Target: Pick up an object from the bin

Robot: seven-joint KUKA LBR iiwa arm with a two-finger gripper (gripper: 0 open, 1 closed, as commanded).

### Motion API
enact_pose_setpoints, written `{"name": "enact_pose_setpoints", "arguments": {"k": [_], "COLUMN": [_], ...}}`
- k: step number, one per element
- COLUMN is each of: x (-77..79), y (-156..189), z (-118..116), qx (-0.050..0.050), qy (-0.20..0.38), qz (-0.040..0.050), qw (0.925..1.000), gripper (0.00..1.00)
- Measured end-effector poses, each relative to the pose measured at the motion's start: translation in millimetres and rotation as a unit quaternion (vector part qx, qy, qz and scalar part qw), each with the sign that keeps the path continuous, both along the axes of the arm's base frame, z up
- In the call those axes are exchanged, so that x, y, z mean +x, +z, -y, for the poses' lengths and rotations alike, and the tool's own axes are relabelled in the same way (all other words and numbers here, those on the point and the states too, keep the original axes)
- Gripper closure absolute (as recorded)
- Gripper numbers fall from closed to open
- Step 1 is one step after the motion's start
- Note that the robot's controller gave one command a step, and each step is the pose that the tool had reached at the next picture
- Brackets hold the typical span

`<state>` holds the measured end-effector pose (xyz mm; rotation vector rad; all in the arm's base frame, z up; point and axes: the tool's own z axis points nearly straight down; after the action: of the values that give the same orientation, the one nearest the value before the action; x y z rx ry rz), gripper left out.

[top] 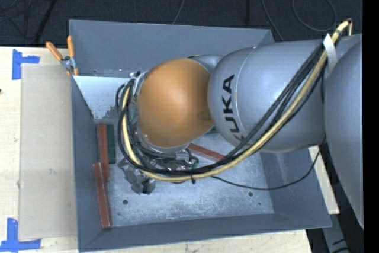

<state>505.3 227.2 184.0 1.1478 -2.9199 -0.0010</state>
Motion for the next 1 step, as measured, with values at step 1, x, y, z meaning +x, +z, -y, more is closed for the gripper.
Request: {"name": "enact_pose_setpoints", "arguments": {"k": [1], "x": [-22.3], "y": [-35.3], "z": [27.3], "qx": [-0.001], "qy": [-0.028], "qz": [-0.0009], "qw": [0.9996], "gripper": [1.0]}}
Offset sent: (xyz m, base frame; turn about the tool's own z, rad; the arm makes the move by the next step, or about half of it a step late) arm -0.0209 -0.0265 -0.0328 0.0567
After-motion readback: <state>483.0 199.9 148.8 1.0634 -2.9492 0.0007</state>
